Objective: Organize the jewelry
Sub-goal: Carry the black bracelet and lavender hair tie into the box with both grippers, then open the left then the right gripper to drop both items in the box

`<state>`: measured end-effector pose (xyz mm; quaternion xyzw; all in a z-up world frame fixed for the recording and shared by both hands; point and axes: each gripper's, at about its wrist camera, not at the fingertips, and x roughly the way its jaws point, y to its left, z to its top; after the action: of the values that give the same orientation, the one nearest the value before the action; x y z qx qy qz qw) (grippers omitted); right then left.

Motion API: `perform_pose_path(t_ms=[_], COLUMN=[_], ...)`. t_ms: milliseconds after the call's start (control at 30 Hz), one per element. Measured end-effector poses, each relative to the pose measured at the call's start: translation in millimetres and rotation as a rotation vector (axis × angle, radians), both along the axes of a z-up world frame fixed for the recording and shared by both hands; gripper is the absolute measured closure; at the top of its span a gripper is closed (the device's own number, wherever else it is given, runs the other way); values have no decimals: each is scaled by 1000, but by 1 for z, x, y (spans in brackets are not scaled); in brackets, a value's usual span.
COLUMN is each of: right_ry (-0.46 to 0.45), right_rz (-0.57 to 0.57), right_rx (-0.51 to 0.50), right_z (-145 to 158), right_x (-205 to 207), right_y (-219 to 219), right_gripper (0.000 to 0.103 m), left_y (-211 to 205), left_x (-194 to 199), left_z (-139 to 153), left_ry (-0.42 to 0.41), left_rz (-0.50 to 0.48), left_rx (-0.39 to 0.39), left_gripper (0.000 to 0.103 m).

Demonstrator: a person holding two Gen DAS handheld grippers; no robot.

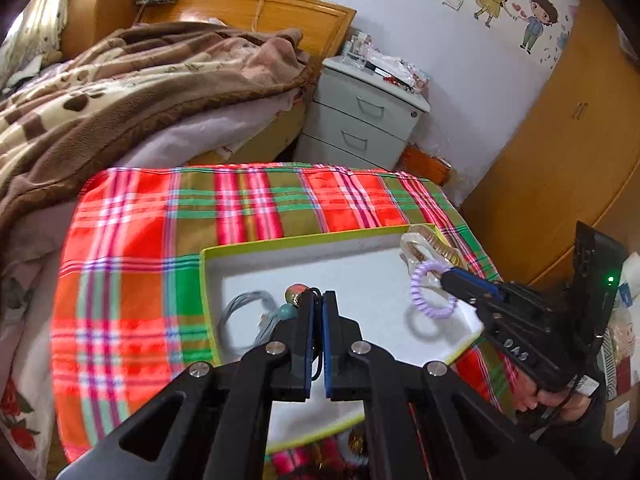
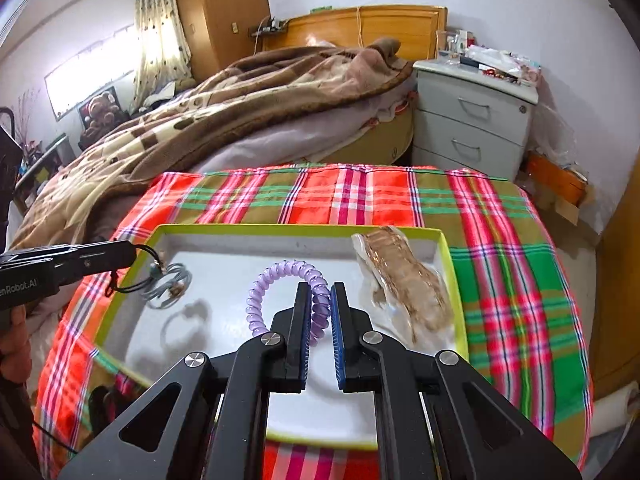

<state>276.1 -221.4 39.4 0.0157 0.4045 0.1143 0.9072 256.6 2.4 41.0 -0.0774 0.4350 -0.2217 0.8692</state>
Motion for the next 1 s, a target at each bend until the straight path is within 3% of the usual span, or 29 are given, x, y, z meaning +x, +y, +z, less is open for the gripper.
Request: perform_pose_path(t_ms=[367, 1000], right_ry=[65, 123], right_rz=[26, 32], right_rx=[7, -41], right_z=[-18, -33], right_x=[33, 47], right_y=[11, 19], right_gripper=[93, 93], left_y=[-14, -19], left_x=[43, 52], left_z=[-23, -53], left_ry=[68, 154], left_rz=[-27, -15], left_rx=[-26, 8], left_gripper=[99, 98])
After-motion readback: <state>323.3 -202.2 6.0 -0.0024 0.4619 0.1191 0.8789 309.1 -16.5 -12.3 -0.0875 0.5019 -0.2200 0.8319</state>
